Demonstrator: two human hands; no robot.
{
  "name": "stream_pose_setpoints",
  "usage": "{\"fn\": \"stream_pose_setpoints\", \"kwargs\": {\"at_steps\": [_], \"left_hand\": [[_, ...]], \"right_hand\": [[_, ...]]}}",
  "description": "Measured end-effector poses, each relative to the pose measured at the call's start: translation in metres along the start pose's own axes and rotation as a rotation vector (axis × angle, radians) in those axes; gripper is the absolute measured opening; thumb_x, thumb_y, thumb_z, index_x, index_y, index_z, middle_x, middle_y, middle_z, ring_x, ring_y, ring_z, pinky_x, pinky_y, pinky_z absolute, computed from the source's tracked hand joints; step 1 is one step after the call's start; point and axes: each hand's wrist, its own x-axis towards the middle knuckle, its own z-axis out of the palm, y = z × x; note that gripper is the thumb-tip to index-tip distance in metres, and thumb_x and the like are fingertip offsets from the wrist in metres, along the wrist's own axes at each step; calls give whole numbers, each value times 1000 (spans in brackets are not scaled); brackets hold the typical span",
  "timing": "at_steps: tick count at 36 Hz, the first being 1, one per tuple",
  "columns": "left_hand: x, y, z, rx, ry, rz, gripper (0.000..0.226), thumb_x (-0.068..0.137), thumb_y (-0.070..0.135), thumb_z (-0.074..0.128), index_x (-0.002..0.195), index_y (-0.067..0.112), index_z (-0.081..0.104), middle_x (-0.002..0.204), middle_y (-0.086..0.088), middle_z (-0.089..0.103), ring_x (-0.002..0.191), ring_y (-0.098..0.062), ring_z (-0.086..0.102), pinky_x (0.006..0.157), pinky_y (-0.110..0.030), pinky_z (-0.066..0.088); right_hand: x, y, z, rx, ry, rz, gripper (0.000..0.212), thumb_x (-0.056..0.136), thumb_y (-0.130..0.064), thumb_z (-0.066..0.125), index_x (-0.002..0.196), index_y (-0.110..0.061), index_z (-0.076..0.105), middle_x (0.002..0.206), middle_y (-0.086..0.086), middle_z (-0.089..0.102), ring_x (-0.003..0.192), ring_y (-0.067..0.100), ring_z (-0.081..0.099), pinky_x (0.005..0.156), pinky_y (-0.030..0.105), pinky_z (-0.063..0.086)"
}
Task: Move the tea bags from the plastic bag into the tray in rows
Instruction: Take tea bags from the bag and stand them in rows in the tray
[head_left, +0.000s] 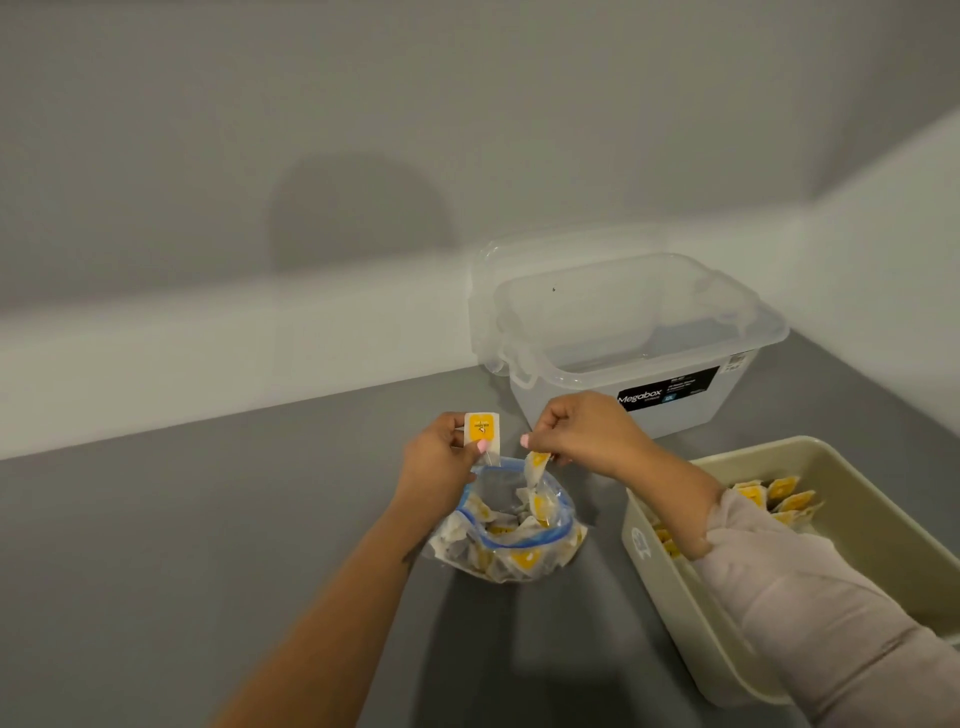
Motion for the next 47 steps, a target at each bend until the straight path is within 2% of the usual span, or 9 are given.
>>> {"fn": "stream_pose_setpoints", "kwargs": {"at_steps": [5, 11, 14, 19, 25, 32, 38, 42, 47], "left_hand": [[-3, 4, 4, -34, -27, 1, 33, 92, 18, 59, 123, 13, 51, 109, -1, 61, 88, -13, 59, 56, -11, 50], [-7, 13, 7, -91, -87, 8, 55, 91, 12, 60, 138, 30, 37, 107, 0, 56, 90, -17, 62, 58, -17, 54], [-11, 15, 8, -84, -163, 56, 40, 92, 11, 58, 126, 31, 51, 112, -5, 60, 85, -14, 63, 59, -18, 56], [-14, 21, 16, -56, -311, 35, 22, 92, 14, 58, 112, 12, 65, 111, -8, 66, 73, -14, 66, 61, -13, 55], [-19, 29, 29, -53, -416, -22, 25, 88, 18, 64, 112, 13, 64, 104, -10, 66, 81, -20, 65, 73, -21, 56], [-26, 47, 46, -94, -356, 21, 25, 90, 29, 61, 112, 18, 62, 95, 5, 64, 73, -9, 64, 54, -8, 49], [-33, 66, 75, -111, -310, 45, 25, 86, 29, 64, 106, 15, 68, 100, -2, 69, 81, -13, 67, 69, -17, 56], [-41, 81, 97, -231, -291, 41, 13, 83, 23, 70, 94, 16, 69, 86, -1, 70, 65, -6, 68, 59, -15, 53], [-49, 99, 124, -273, -302, 64, 16, 81, 19, 72, 97, 15, 70, 84, -6, 72, 66, -8, 69, 61, -17, 55]], "right_hand": [[-3, -1, -11, -28, -13, -62, 23, 69, -8, 78, 70, -23, 61, 66, -6, 55, 59, 6, 50, 57, 20, 41], [-6, 1, -17, 134, -87, -78, 25, 84, 3, 59, 91, -21, 53, 96, 4, 56, 89, 20, 61, 77, 36, 59], [-7, 2, -17, 158, -104, -88, 26, 88, 4, 55, 102, -18, 51, 105, 8, 56, 95, 24, 63, 78, 38, 59], [-8, 9, -18, 100, -53, -99, 34, 90, 1, 53, 108, -27, 47, 94, -1, 51, 89, 20, 61, 77, 33, 59], [-12, 22, -25, -21, 8, -136, 37, 90, -2, 56, 117, -26, 50, 89, -6, 50, 80, 12, 54, 77, 29, 51], [-21, 35, -46, -8, -17, -179, 34, 88, -2, 60, 111, -26, 56, 85, -6, 55, 76, 10, 55, 74, 28, 50], [-31, 51, -74, -18, -16, -187, 33, 87, 0, 60, 112, -23, 59, 87, -2, 56, 71, 7, 52, 70, 24, 47], [-40, 67, -96, -13, 1, -184, 32, 86, 0, 60, 111, -20, 61, 82, -8, 56, 67, 2, 50, 64, 18, 43], [-50, 88, -120, -28, -18, -180, 30, 86, 0, 61, 102, -26, 61, 80, -11, 54, 67, 3, 51, 70, 25, 49]]}}
